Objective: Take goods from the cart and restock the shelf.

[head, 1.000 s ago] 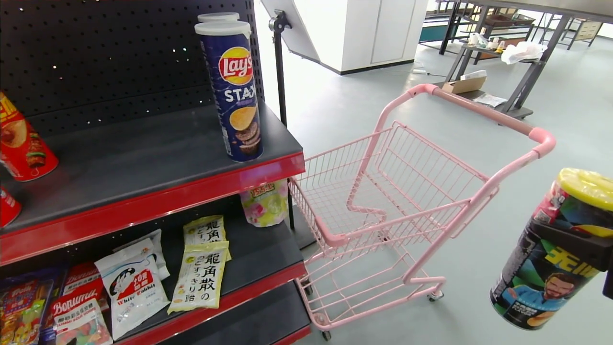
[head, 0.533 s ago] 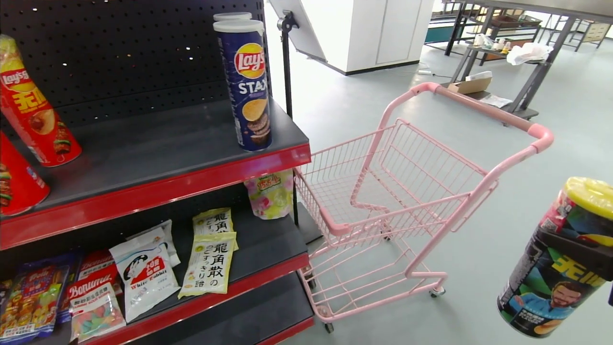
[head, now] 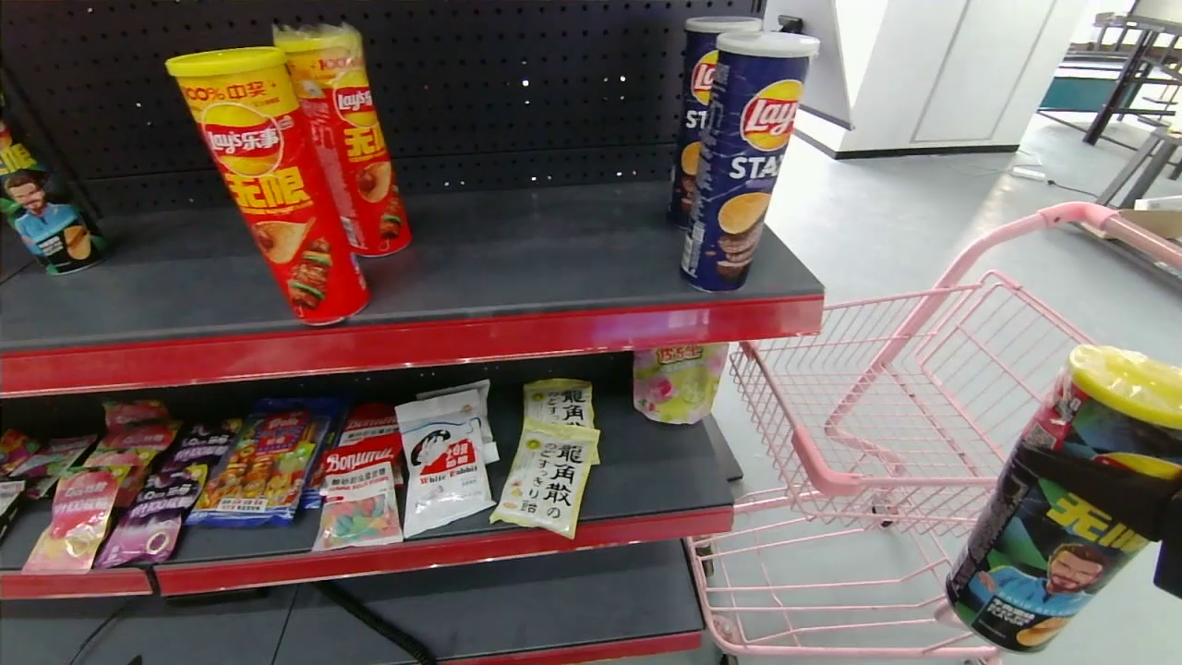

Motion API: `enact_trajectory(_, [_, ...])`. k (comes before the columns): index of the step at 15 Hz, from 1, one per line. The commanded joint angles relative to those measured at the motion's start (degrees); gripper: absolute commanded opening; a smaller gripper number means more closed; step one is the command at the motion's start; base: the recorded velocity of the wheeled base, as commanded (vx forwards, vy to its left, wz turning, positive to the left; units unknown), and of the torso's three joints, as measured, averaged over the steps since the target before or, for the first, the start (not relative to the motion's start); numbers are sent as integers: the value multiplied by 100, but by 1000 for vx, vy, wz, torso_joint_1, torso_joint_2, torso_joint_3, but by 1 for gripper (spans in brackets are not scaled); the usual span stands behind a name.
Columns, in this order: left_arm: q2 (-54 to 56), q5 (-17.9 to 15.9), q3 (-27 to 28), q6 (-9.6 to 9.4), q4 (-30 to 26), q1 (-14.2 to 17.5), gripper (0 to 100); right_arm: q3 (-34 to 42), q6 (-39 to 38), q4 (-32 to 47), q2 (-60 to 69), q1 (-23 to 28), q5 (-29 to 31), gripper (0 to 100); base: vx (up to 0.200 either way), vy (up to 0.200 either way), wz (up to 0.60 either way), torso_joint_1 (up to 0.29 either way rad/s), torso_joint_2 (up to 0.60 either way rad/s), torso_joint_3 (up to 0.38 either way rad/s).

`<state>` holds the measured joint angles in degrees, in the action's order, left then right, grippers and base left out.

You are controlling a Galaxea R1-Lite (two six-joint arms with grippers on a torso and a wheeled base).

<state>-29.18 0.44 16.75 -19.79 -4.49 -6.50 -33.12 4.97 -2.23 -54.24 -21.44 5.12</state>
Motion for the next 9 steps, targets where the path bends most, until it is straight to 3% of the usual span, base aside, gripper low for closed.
enact_trajectory(1, [0,0,4,1,9,-1,100,-10,4,-14,-61,0,7,0,0,0,0,110,-286,-163])
enact_trajectory(9, [-8,0,30,1,18,-1,100,-80,56,-41,-157,-9,-11,0,0,0,0,214,-535,-321])
